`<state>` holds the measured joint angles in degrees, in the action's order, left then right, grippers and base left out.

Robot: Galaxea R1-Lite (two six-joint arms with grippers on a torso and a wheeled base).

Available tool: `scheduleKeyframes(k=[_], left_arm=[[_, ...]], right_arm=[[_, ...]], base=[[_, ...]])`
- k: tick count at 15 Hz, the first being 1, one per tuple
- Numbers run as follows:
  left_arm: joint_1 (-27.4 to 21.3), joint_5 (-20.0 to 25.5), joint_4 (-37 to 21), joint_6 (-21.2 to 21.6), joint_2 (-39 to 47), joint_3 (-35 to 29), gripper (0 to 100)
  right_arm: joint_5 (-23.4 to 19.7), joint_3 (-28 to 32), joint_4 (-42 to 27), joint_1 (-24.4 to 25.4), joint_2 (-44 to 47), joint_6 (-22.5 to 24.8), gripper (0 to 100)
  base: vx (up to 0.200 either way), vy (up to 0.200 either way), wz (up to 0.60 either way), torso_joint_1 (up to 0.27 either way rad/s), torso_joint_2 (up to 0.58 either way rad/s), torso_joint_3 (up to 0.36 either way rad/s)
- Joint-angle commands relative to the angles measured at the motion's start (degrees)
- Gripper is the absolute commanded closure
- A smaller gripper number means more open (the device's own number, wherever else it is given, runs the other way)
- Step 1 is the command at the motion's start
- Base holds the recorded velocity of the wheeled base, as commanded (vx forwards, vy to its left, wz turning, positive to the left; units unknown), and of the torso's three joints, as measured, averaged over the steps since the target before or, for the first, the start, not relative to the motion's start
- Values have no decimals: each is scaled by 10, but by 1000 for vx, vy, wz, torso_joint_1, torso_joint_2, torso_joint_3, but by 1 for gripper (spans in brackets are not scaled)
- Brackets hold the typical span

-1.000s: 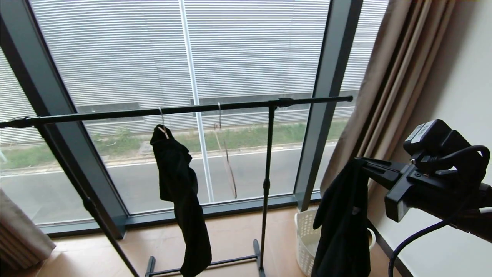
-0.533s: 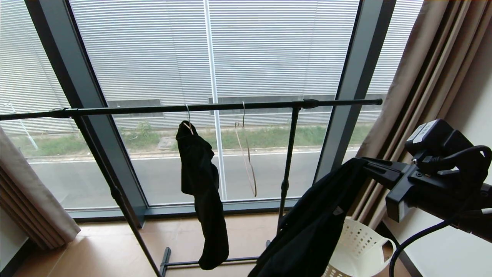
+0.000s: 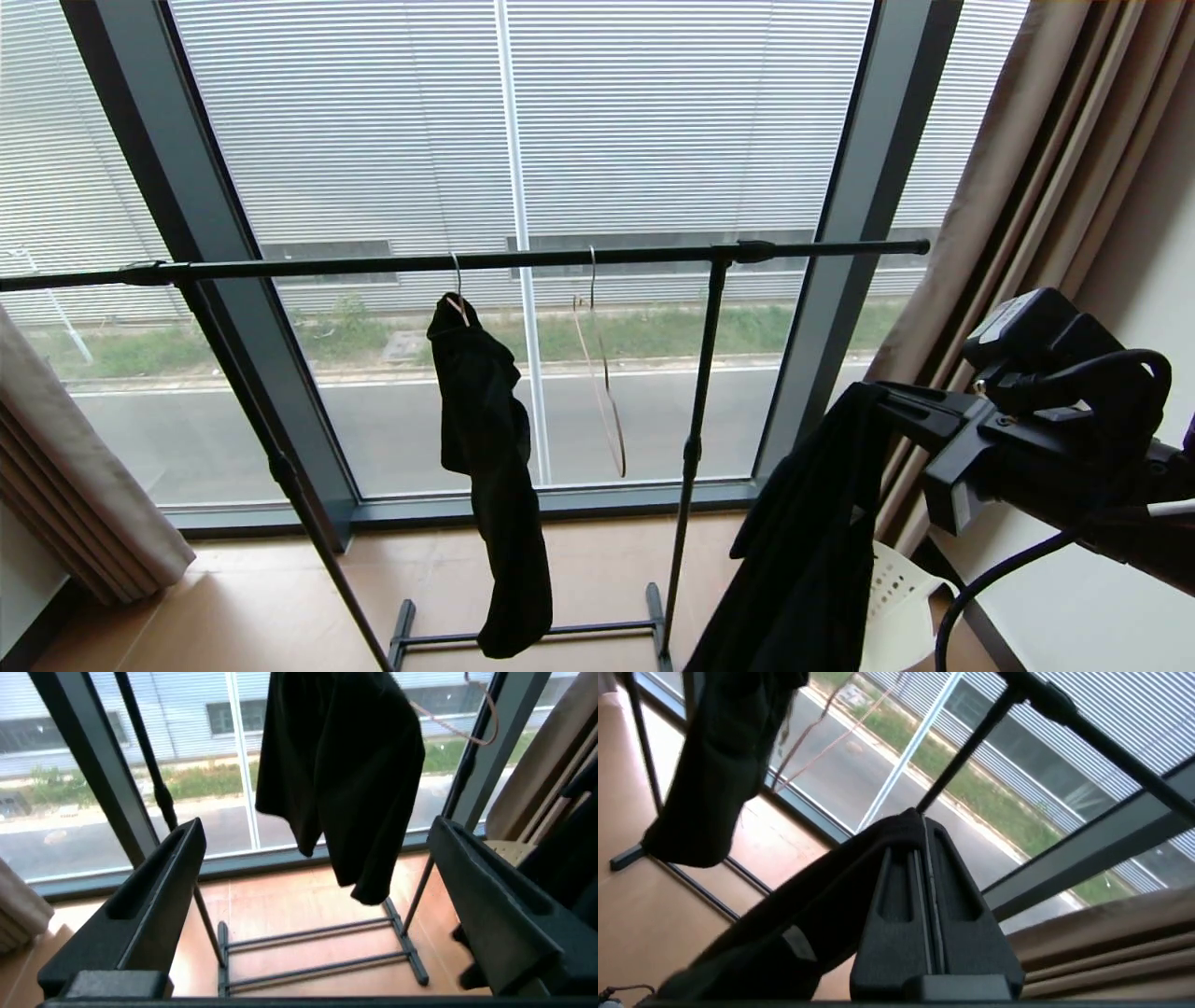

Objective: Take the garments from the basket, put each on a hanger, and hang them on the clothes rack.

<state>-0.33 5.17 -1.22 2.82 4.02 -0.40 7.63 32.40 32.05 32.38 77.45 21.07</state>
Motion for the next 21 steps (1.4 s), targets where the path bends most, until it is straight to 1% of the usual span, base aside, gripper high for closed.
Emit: scheduleKeyframes(k=[1, 2, 3, 4, 5, 6, 7, 8, 9, 10, 11, 12, 13, 14, 15, 16, 17, 18, 19, 20, 21], left_arm=[[4, 3, -1, 13, 166, -20, 0], [4, 9, -2, 12, 236, -53, 0], [4, 11, -2, 12, 288, -82, 0], [-8, 11, -3, 12, 369, -130, 0], [-39, 7, -4, 11, 432, -166, 0], [-42, 6, -4, 11, 436, -168, 0], [-114, -14, -5, 3, 499, -211, 0], [-136, -19, -2, 0, 517, -217, 0], [-170, -20, 5, 0, 539, -224, 0], [-213, -19, 36, -1, 573, -236, 0], [-247, -19, 64, -3, 608, -248, 0], [-261, -21, 75, -2, 624, -256, 0], [-305, -28, 89, -1, 680, -287, 0], [-344, -49, 89, -7, 731, -336, 0], [-376, -62, 91, -30, 774, -372, 0], [-395, -71, 95, -51, 804, -406, 0], [-415, -82, 96, -77, 861, -450, 0], [-416, -87, 97, -83, 881, -466, 0], [-417, -93, 97, -102, 923, -496, 0], [-417, -93, 111, -125, 944, -505, 0], [-419, -94, 129, -139, 961, -508, 0]], right_arm=[[39, 22, -1, 44, 25, -55, 100], [63, 33, -2, 68, 46, -103, 100], [79, 41, -1, 81, 63, -139, 100], [96, 55, -2, 93, 86, -188, 100], [103, 68, -2, 95, 102, -213, 100], [103, 69, -2, 95, 103, -214, 100], [122, 92, -4, 94, 111, -220, 100], [131, 99, -9, 94, 112, -220, 100], [144, 116, -28, 94, 113, -221, 100], [156, 148, -59, 95, 118, -224, 100], [157, 170, -79, 96, 125, -226, 100], [157, 179, -86, 97, 126, -226, 100], [156, 199, -102, 105, 136, -226, 100], [156, 207, -103, 107, 148, -226, 100], [157, 209, -103, 112, 155, -226, 100], [156, 212, -103, 122, 161, -225, 100], [156, 222, -103, 132, 175, -226, 100], [156, 225, -101, 137, 183, -226, 100], [157, 239, -100, 150, 206, -227, 100], [162, 246, -101, 153, 220, -230, 100], [176, 246, -103, 157, 221, -230, 100]], base=[[0, 0, 0, 0, 0, 0], [0, 0, 0, 0, 0, 0], [0, 0, 0, 0, 0, 0], [0, 0, 0, 0, 0, 0], [0, 0, 0, 0, 0, 0], [0, 0, 0, 0, 0, 0], [0, 0, 0, 0, 0, 0], [0, 0, 0, 0, 0, 0], [0, 0, 0, 0, 0, 0], [0, 0, 0, 0, 0, 0], [0, 0, 0, 0, 0, 0], [0, 0, 0, 0, 0, 0], [0, 0, 0, 0, 0, 0], [0, 0, 0, 0, 0, 0], [0, 0, 0, 0, 0, 0], [0, 0, 0, 0, 0, 0], [0, 0, 0, 0, 0, 0], [0, 0, 0, 0, 0, 0], [0, 0, 0, 0, 0, 0], [0, 0, 0, 0, 0, 0], [0, 0, 0, 0, 0, 0]])
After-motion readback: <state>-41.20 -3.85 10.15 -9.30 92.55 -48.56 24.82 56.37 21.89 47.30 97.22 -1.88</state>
